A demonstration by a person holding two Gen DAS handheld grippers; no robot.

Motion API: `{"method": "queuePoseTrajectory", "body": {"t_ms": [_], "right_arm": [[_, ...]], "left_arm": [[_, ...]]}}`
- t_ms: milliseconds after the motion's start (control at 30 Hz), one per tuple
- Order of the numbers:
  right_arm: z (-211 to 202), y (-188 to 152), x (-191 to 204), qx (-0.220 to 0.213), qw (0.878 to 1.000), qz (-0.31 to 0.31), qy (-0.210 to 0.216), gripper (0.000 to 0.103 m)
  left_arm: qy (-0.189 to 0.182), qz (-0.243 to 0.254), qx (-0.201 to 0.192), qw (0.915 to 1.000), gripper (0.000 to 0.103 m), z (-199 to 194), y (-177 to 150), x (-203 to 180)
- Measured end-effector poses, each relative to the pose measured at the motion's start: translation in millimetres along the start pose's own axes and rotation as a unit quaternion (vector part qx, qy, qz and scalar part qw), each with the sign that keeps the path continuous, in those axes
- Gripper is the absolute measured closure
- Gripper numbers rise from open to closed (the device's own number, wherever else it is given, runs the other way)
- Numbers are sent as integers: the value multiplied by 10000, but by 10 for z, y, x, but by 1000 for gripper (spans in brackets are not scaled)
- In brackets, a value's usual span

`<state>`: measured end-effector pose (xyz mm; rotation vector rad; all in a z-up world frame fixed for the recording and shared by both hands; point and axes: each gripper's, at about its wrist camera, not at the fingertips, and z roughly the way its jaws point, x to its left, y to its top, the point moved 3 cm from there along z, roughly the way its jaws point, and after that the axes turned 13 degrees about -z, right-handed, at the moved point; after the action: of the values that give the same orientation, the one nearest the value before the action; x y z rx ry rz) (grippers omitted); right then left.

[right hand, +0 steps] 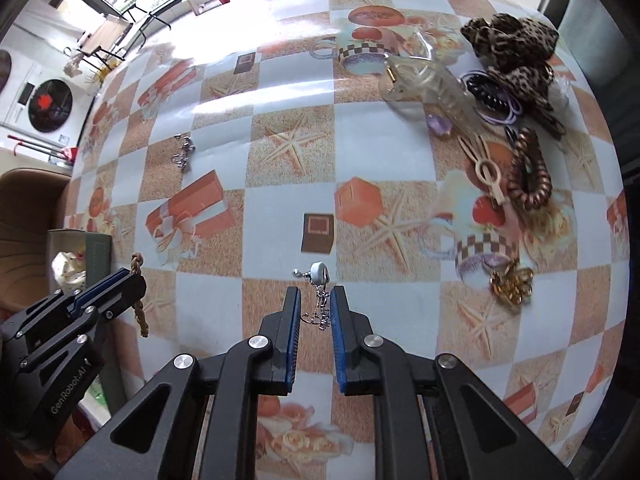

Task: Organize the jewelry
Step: 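Carry the braided bracelet and silver charm into the grey tray and open both tools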

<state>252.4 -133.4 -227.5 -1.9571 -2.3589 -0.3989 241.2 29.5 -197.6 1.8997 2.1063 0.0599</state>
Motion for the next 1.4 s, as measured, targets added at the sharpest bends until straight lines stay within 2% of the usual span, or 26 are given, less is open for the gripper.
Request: {"method": "queuePoseTrajectory", "body": {"t_ms": [300, 500, 900, 1400], "right_arm": [[-320, -239, -55, -135, 9993, 36, 344, 87], [-516, -422, 153, -282, 9988, 215, 339, 87], [-677, -806, 885, -418, 9977, 430, 328, 87], [-768, -894, 1665, -354, 9987, -54, 357, 87]], "left_arm": [[-58, 23, -156, 9999, 89, -457, -299, 1], [-105, 125, -109, 9998, 89, -654, -554, 149], [66, 224, -123, 9997, 89, -1085, -876, 851], [70, -152, -313, 9994, 89, -1354, -1043, 1470]]}}
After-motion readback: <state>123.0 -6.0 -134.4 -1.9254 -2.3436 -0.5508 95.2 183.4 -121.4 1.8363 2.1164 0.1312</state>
